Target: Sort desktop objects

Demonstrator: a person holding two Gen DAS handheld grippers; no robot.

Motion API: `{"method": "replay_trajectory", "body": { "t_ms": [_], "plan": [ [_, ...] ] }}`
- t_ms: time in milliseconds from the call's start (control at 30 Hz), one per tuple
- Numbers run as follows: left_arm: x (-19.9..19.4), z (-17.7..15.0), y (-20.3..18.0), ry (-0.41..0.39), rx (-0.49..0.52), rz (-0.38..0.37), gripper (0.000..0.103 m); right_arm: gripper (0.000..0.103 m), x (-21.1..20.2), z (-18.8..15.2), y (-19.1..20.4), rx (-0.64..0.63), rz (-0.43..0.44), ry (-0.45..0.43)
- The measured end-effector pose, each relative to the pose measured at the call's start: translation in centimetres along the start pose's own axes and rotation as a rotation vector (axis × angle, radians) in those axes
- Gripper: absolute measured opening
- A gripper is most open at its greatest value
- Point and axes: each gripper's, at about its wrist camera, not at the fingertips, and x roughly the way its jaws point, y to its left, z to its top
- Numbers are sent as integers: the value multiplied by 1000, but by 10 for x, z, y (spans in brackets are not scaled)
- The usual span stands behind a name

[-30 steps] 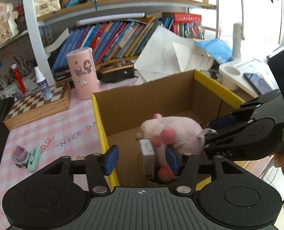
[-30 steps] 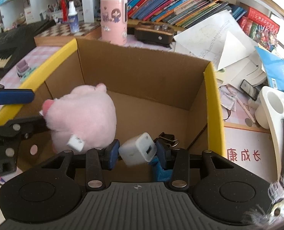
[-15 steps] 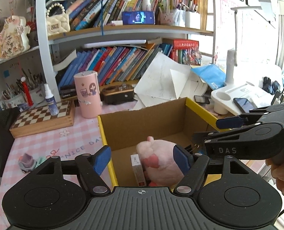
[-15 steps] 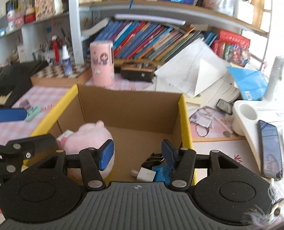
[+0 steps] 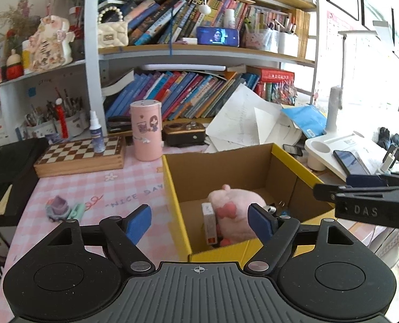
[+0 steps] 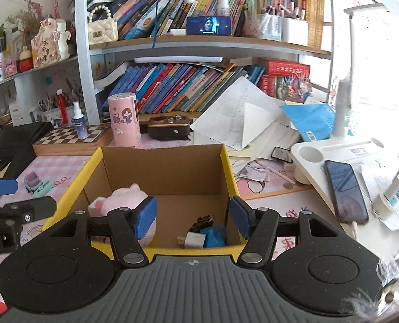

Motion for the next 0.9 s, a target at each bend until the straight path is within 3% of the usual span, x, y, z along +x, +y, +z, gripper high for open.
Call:
{"method": "replay_trajectory", "body": {
  "t_ms": [900],
  "plan": [
    [-67, -66, 64, 83, -8, -7, 88, 65, -74, -79, 82, 66, -167, 72]
  ]
}}
